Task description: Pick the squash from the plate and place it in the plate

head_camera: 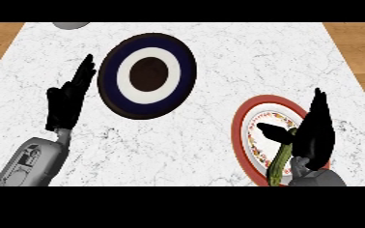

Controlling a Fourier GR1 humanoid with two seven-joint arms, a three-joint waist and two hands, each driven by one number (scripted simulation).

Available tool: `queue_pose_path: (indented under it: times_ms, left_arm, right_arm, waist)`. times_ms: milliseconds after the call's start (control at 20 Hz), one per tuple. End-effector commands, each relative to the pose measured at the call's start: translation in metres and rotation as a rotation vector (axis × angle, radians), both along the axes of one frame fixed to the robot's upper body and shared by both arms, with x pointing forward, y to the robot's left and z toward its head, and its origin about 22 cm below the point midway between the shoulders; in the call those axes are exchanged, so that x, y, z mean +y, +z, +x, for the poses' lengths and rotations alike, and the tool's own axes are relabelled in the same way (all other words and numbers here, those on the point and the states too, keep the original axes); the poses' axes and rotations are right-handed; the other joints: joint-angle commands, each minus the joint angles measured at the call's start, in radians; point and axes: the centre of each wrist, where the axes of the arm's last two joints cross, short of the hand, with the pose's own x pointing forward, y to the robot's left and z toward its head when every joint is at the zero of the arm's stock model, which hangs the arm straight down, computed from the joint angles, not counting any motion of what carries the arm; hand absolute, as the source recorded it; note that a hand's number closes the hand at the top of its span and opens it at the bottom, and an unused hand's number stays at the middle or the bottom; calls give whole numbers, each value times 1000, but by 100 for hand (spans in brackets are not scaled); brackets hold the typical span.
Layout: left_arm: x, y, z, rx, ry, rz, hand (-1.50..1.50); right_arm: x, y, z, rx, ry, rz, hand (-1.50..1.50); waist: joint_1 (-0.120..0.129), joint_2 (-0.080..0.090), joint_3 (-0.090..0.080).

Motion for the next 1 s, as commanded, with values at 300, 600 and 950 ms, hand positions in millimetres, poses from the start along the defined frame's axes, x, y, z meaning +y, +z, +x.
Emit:
queue_pose_path:
  times_ms: [300,600,950]
  left_arm:
    - [-5,2,-11,-4,-12,4,0]
    - [-10,4,5,-11,-18,-3,0]
    - [-12,2,-8,-1,-29,4,0]
  right_arm:
    - [9,67,-14,409,-88,69,-150]
    - [1,77,-19,491,-96,128,-150]
    - [-22,66,-23,586,-100,171,-150]
  waist:
    - [26,1,3]
    - [15,14,5]
    - [31,11,7]
